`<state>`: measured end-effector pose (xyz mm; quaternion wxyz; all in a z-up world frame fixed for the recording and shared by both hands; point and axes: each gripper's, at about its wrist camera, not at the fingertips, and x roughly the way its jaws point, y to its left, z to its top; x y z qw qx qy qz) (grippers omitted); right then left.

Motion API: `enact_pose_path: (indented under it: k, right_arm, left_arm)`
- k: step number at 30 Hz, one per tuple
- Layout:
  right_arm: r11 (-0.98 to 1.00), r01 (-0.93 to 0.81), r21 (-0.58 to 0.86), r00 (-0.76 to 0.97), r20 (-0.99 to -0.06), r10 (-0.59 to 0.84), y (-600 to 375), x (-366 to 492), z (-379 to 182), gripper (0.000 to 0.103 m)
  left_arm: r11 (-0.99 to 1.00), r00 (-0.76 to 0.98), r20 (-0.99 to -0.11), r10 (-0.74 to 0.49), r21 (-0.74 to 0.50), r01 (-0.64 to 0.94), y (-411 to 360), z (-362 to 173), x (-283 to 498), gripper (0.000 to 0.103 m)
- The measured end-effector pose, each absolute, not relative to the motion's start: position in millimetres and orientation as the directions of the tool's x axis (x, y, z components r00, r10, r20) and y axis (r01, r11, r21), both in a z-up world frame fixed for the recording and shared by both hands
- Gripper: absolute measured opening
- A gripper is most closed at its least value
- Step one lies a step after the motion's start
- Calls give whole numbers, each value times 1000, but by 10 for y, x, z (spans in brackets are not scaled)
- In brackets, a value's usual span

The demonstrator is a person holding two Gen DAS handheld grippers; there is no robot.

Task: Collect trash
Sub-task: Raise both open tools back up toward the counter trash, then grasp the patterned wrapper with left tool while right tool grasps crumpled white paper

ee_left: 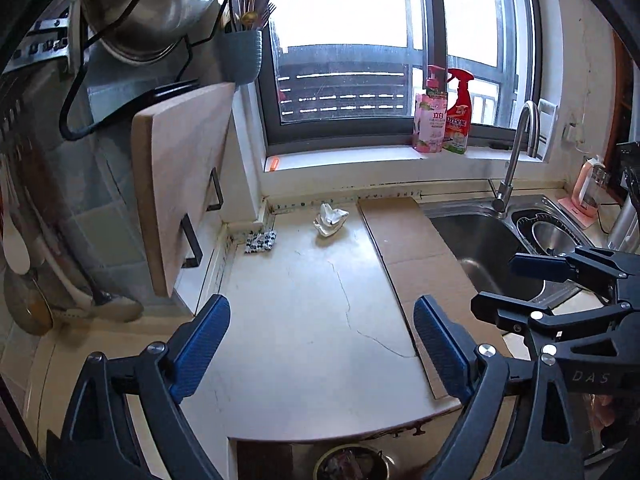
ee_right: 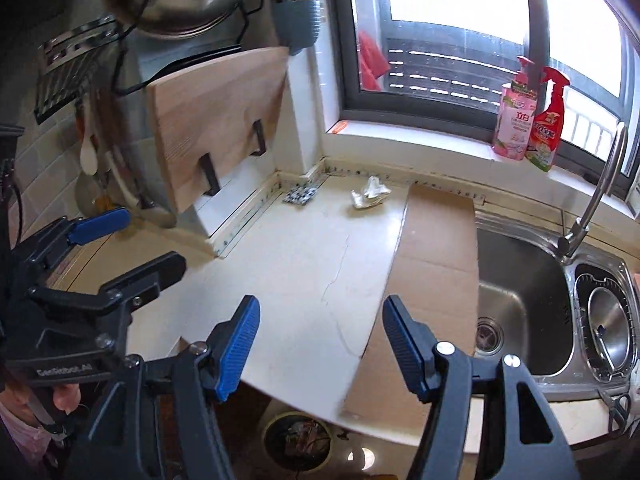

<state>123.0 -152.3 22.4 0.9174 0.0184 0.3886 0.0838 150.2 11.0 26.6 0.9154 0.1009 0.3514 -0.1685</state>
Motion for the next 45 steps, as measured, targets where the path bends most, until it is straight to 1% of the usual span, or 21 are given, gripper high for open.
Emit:
enact_pose_path:
  k: [4, 9, 12, 16, 19, 22, 24, 29, 30, 33, 37, 38, 40, 42, 44, 45]
  right_arm:
    - [989, -116, 97, 688, -710, 150, -1672, 1599, 341, 64]
    - [989, -93, 119, 674, -723, 150, -1925, 2167, 387, 64]
    - [985, -89, 147, 659, -733, 169, -2112, 2608, 352, 64]
    - [979, -115, 166, 637, -744, 201, -2256, 3229, 226, 64]
    - [972, -142, 187, 607, -759, 235, -2318, 3720, 30, 64]
    - [962, -152, 227, 562, -781, 273, -2352, 4224, -262, 64]
    - [955, -155, 253, 530, -795, 296, -2364, 4500, -448, 64]
    - [927, -127, 352, 441, -817, 370, -2362, 5111, -1008, 64]
    - [922, -122, 366, 427, -820, 382, -2342, 5203, -1119, 64]
    - [920, -118, 374, 389, -835, 389, -2238, 5397, -1399, 64]
    - [915, -97, 392, 338, -851, 401, -2165, 5562, -1727, 64]
    - [914, -92, 396, 330, -854, 403, -2159, 5597, -1787, 63]
    - [916, -89, 391, 314, -862, 398, -2128, 5644, -1902, 54]
    - [922, -97, 376, 296, -873, 387, -2076, 5660, -1987, 47]
    - [924, -114, 365, 303, -873, 382, -2059, 5676, -2019, 46]
    - [925, -124, 359, 312, -871, 380, -2057, 5673, -2008, 44]
  left_arm:
    - [930, 710, -680, -181, 118, 349, -97, 324, 1857, 93]
    - [942, 694, -703, -155, 107, 319, -332, 297, 2412, 93]
    - [949, 696, -708, -122, 123, 291, -452, 196, 2772, 93]
    - [957, 678, -733, -53, 155, 243, -616, -116, 3365, 92]
    - [968, 642, -766, -13, 151, 199, -667, -436, 3860, 92]
    - [978, 620, -785, 1, 131, 164, -679, -712, 4266, 92]
    - [983, 602, -799, 8, 117, 143, -654, -892, 4495, 89]
    - [993, 521, -853, -1, 60, 101, -527, -1362, 4987, 76]
    - [995, 502, -865, 2, 52, 85, -475, -1454, 5081, 74]
    - [999, 457, -890, -4, 15, 38, -320, -1687, 5318, 74]
    - [1000, 415, -910, 12, 3, -21, -113, -1968, 5478, 74]
    - [999, 407, -914, 12, -5, -40, -60, -2026, 5508, 74]
    - [997, 391, -920, 13, -17, -73, 21, -2127, 5558, 74]
    - [998, 385, -921, 57, 36, -60, -16, -2227, 5598, 73]
    - [998, 371, -927, 50, 30, -59, -27, -2313, 5635, 73]
    - [998, 368, -928, 51, 30, -62, -30, -2347, 5654, 73]
